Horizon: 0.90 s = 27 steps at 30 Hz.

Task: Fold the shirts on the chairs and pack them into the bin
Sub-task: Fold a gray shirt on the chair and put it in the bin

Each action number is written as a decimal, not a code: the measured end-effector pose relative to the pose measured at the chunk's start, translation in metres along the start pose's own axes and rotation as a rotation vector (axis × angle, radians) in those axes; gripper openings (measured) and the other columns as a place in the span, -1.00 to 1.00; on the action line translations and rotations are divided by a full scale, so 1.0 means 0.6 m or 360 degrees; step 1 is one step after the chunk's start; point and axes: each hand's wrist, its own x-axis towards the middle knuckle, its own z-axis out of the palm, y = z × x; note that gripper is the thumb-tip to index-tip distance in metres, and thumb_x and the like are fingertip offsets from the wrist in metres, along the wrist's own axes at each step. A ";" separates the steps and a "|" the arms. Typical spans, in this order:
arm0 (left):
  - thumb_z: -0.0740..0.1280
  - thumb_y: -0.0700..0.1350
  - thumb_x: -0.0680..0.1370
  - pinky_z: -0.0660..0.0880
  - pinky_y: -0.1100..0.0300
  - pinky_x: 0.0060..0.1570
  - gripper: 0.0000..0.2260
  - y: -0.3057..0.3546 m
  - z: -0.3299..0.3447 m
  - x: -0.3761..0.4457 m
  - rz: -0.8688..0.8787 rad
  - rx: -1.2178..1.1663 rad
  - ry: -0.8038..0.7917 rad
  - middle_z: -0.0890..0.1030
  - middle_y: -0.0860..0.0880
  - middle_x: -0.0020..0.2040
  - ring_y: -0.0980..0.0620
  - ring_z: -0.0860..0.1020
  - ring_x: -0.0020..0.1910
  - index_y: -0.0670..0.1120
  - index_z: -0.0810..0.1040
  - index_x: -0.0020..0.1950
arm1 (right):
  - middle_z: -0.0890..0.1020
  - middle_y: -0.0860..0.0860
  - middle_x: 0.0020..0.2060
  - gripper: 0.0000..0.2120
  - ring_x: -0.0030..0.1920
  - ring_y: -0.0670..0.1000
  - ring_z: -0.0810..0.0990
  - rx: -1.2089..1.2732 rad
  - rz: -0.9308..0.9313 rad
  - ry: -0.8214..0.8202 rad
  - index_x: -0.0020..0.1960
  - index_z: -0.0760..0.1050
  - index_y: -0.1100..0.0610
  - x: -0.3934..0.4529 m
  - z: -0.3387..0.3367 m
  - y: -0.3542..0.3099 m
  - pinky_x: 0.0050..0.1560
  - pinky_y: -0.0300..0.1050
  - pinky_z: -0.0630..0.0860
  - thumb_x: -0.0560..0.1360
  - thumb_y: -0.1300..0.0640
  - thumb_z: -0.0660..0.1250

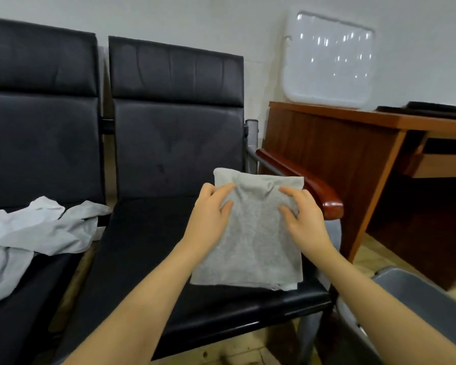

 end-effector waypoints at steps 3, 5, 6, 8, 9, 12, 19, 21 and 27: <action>0.26 -0.17 0.60 0.35 0.49 -0.09 -0.62 0.040 0.034 0.027 0.0173 -0.0043 -0.0036 0.33 0.05 -0.03 0.28 0.39 -0.15 -0.05 0.38 0.42 | 0.45 -0.04 0.06 -0.64 -0.08 -0.25 0.41 -0.0080 0.0013 0.0130 0.35 0.40 0.13 -0.001 -0.053 0.021 -0.04 -0.61 0.27 0.56 0.23 0.28; 0.27 -0.18 0.59 0.36 0.47 -0.04 -0.63 0.071 0.068 0.044 0.0299 -0.0072 -0.0070 0.35 0.03 -0.03 0.23 0.39 -0.16 -0.08 0.40 0.41 | 0.44 -0.05 0.02 -0.64 -0.12 -0.22 0.41 -0.0146 0.0014 0.0211 0.34 0.41 0.13 -0.002 -0.096 0.046 -0.05 -0.59 0.28 0.56 0.22 0.29; 0.27 -0.19 0.59 0.35 0.49 -0.02 -0.63 0.087 0.089 0.050 0.0359 -0.0089 -0.0091 0.35 0.03 -0.02 0.22 0.38 -0.16 -0.09 0.40 0.40 | 0.44 -0.04 0.01 -0.64 -0.14 -0.20 0.41 -0.0177 0.0015 0.0251 0.34 0.42 0.15 -0.004 -0.117 0.062 -0.05 -0.58 0.29 0.55 0.22 0.29; 0.27 -0.20 0.59 0.32 0.55 0.02 -0.63 0.119 0.135 0.058 0.0450 -0.0133 -0.0137 0.35 0.03 0.00 0.22 0.38 -0.13 -0.11 0.41 0.40 | 0.46 0.01 0.01 -0.65 -0.16 -0.15 0.41 -0.0232 0.0045 0.0325 0.33 0.42 0.17 -0.013 -0.160 0.095 -0.07 -0.57 0.30 0.55 0.24 0.29; 0.27 -0.21 0.58 0.30 0.57 0.03 -0.64 0.134 0.161 0.062 0.0495 -0.0155 -0.0152 0.36 0.02 0.00 0.21 0.37 -0.11 -0.12 0.41 0.39 | 0.47 0.04 0.01 -0.65 -0.16 -0.11 0.41 -0.0259 0.0065 0.0357 0.32 0.43 0.19 -0.019 -0.181 0.113 -0.08 -0.57 0.29 0.54 0.26 0.30; 0.28 -0.24 0.57 0.30 0.56 0.03 -0.65 0.181 0.248 0.070 0.0612 -0.0221 -0.0197 0.36 -0.02 -0.01 0.18 0.37 -0.10 -0.17 0.44 0.36 | 0.47 0.07 0.01 -0.64 -0.12 -0.08 0.43 -0.0343 0.0161 0.0410 0.32 0.43 0.21 -0.040 -0.243 0.176 -0.08 -0.57 0.28 0.53 0.28 0.29; 0.27 -0.28 0.57 0.39 0.32 -0.02 -0.69 0.272 0.487 0.034 0.0684 -0.0338 -0.0478 0.36 -0.06 -0.05 0.12 0.37 -0.16 -0.22 0.47 0.32 | 0.40 0.01 0.00 -0.64 -0.19 -0.09 0.37 -0.0545 0.0537 0.0323 0.35 0.39 0.19 -0.129 -0.346 0.352 -0.18 -0.36 0.28 0.56 0.24 0.27; 0.25 -0.26 0.59 0.39 0.26 0.01 -0.68 0.274 0.558 0.005 0.0583 -0.0314 -0.0683 0.35 -0.05 -0.02 0.06 0.41 -0.10 -0.20 0.45 0.35 | 0.44 0.09 0.08 -0.63 -0.07 0.00 0.40 -0.0596 0.0667 0.0207 0.37 0.38 0.20 -0.167 -0.356 0.409 -0.11 -0.26 0.26 0.57 0.24 0.25; 0.22 -0.27 0.59 0.38 0.17 0.12 -0.69 0.222 0.749 -0.095 0.0302 -0.0236 -0.1199 0.38 -0.09 0.03 0.01 0.41 -0.02 -0.18 0.48 0.33 | 0.41 0.15 0.21 -0.60 0.18 0.18 0.43 -0.0541 0.1127 -0.0068 0.42 0.32 0.18 -0.296 -0.330 0.566 -0.08 -0.26 0.23 0.58 0.28 0.19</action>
